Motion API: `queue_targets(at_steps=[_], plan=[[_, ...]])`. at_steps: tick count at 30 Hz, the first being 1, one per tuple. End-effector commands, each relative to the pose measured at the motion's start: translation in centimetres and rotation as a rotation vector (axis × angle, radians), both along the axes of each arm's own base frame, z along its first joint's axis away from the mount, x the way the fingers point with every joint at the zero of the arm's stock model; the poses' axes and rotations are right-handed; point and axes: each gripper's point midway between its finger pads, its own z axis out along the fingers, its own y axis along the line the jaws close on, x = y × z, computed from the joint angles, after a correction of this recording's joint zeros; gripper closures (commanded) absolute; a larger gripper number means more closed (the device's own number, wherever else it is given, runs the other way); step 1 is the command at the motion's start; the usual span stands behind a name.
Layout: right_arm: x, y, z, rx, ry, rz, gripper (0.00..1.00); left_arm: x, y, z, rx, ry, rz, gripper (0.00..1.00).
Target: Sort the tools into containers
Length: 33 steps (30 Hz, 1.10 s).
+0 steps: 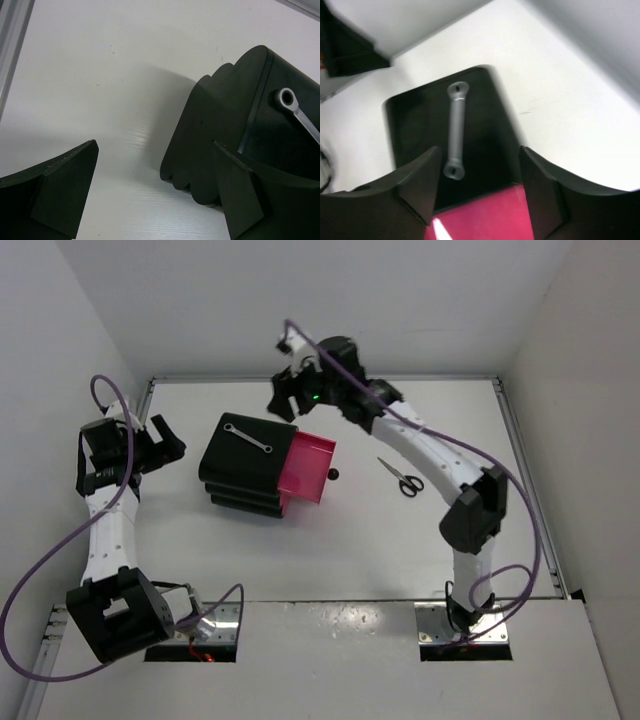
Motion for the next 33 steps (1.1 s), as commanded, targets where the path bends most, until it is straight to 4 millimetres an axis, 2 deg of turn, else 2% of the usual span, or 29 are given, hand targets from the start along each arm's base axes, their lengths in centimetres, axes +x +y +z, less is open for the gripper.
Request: queue_targets(at_steps=[1, 2, 3, 4, 5, 6, 7, 8, 9, 11, 13, 16, 19, 21, 24, 28, 33], plan=[[2.7, -10.6, 5.3, -0.025, -0.112, -0.153, 0.38, 0.1, 0.1, 2.3, 0.025, -0.08, -0.007, 0.0], [4.2, -14.8, 4.3, -0.069, -0.102, -0.213, 0.41, 0.1, 0.1, 2.3, 0.025, -0.08, -0.007, 0.0], [4.1, -17.1, 3.0, -0.11, -0.079, -0.232, 0.42, -0.1, 0.1, 2.1, 0.033, -0.07, -0.013, 0.0], [3.3, -19.9, -1.0, -0.191, 0.015, -0.252, 0.44, -0.1, 0.2, 2.1, 0.047, -0.07, -0.02, 0.0], [3.0, -22.3, -2.4, -0.236, 0.045, -0.272, 0.44, -0.1, 0.2, 2.1, 0.047, -0.07, -0.02, 0.0], [3.4, -26.4, -3.7, -0.309, 0.049, -0.299, 0.44, 0.0, 0.2, 1.7, 0.042, -0.06, -0.02, 0.0], [1.7, -28.8, -6.4, -0.391, 0.143, -0.298, 0.44, 0.1, 0.0, 1.4, 0.039, -0.055, -0.038, 0.0], [1.4, -30.6, -7.6, -0.442, 0.178, -0.296, 0.45, 0.1, -0.5, 1.0, 0.016, -0.044, -0.065, 0.0], [0.4, -33.7, -10.0, -0.53, 0.25, -0.286, 0.45, 0.5, -0.9, 0.8, 0.003, -0.037, -0.088, 0.0], [-0.2, -36.3, -11.8, -0.588, 0.3, -0.29, 0.47, 0.7, -0.9, 0.1, -0.017, -0.017, -0.082, 0.0], [-0.4, -38.5, -13.0, -0.639, 0.333, -0.294, 0.5, 1.3, -1.3, 0.4, -0.03, -0.02, -0.095, 0.0], [-0.8, -39.1, -16.2, -0.661, 0.435, -0.266, 0.53, 1.8, -2.0, 0.2, -0.035, -0.011, -0.119, 0.0], [-0.5, -39.0, -17.8, -0.665, 0.482, -0.259, 0.53, 2.1, -1.9, 0.0, -0.038, -0.003, -0.119, 0.0], [-0.7, -38.5, -19.9, -0.68, 0.537, -0.226, 0.53, 1.9, -1.8, -0.2, -0.03, 0.009, -0.114, 0.0], [-1.4, -37.1, -21.9, -0.666, 0.61, -0.185, 0.53, 1.8, -1.8, -0.8, -0.03, 0.027, -0.119, 0.0], [-2.0, -36.1, -23.0, -0.663, 0.648, -0.167, 0.53, 1.8, -1.6, -0.8, -0.025, 0.029, -0.111, 0.0], [-3.1, -35.4, -24.5, -0.664, 0.675, -0.162, 0.54, 2.1, -1.5, -2.2, -0.043, 0.066, -0.111, 0.0]])
